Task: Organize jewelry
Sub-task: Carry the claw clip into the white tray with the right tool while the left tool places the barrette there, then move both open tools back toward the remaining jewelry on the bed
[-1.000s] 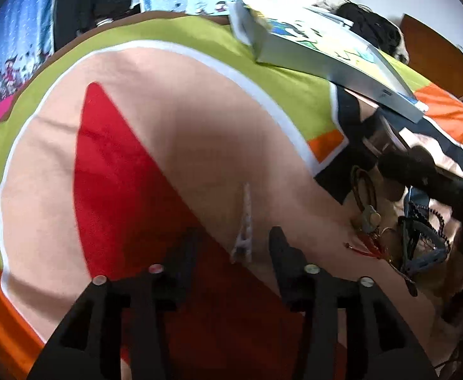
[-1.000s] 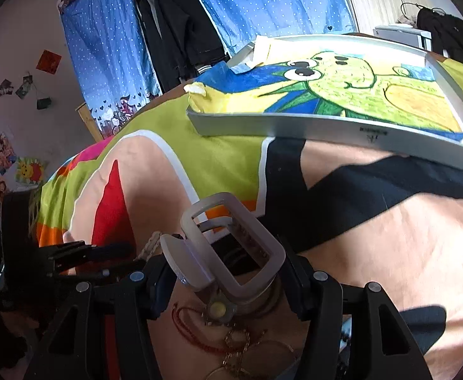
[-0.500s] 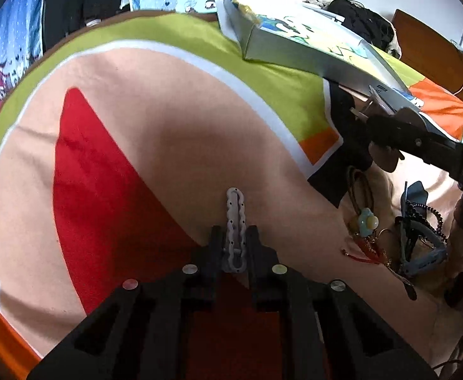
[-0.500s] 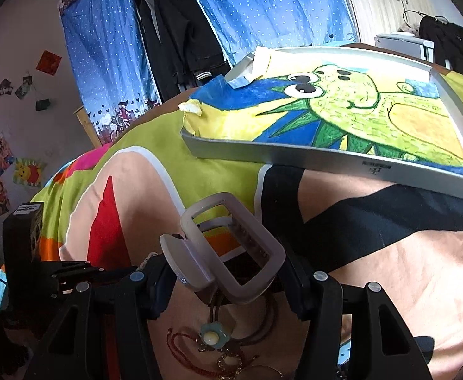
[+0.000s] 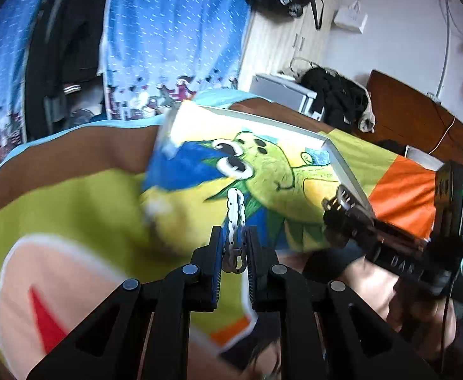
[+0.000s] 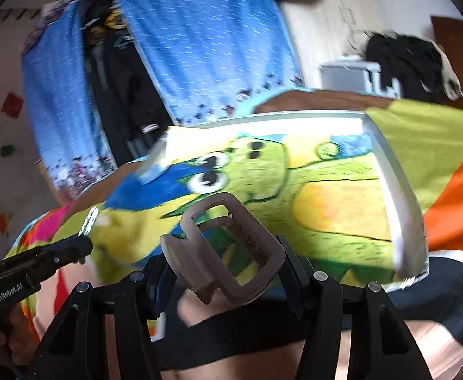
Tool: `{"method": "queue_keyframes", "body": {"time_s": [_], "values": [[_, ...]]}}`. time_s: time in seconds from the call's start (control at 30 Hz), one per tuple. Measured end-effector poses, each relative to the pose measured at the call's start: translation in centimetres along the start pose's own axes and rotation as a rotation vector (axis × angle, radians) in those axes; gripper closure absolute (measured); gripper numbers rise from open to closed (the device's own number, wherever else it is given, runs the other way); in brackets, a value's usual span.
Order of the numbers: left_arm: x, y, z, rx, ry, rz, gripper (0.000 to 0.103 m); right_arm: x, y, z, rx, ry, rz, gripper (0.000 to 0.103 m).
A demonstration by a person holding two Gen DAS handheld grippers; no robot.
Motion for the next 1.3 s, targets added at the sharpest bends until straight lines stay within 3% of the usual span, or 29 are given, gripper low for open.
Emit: {"method": "queue_keyframes", "body": {"time_s": [0.13, 0.33, 0.4, 0.43, 0.47, 0.7, 0.77, 0.87, 1.07, 1.3], "values": [[0.4, -1.5, -4.1, 0.055, 0.005, 0.071, 0.092, -1.9, 0.0, -2.0, 0.028, 0.054, -0.003, 0.047], [1.0, -0.2, -6.5, 0.139, -0.032, 0.104, 0.089, -3.4, 0.7, -3.0, 0.068, 0.068, -0.012, 0.045], [1.0, 0.4, -6.5, 0.151, -0.037, 0.105, 0.073, -3.8, 0.9, -2.6, 0.068, 0.070, -0.014, 0.037], [1.1, 0.6, -6.2, 0.144, -0.041, 0.111, 0.053, -4.1, 0.8, -2.2, 0.062, 0.076, -0.016, 0.032], [1.1, 0.5, -5.8, 0.125, -0.040, 0.119, 0.043, -4.3, 0.7, -1.8, 0.057, 0.078, -0.017, 0.030], [-1.0, -0.8, -0.4, 0.007, -0.047, 0.095, 0.023, -4.8, -0.1, 3.6, -0.005, 0.084, -0.007, 0.017], [-2.3, -1.2, 1.9, -0.046, -0.060, 0.058, 0.011, -4.7, -0.4, 6.1, -0.042, 0.079, 0.000, 0.001], [-4.8, -1.6, 5.7, -0.132, -0.062, -0.011, 0.007, -4.2, -0.6, 10.4, -0.111, 0.063, 0.006, 0.000], [-9.5, -0.1, 11.9, -0.213, -0.049, -0.123, 0.005, -3.3, 0.4, 18.5, -0.219, 0.067, 0.039, 0.000], [-11.9, 3.7, 17.2, -0.248, -0.042, -0.121, 0.003, -2.1, 4.2, 24.7, -0.242, 0.083, 0.090, 0.000]]}}
Point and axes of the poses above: each gripper's, at about its wrist camera, not at the fingertips, and z roughly against the way its jaws point, x to its left, y to its underside, the point moved 10 cm from there along -z, roughly the way its jaws point, and after that the axes turned 12 degrees about y, right-handed, at the moved point
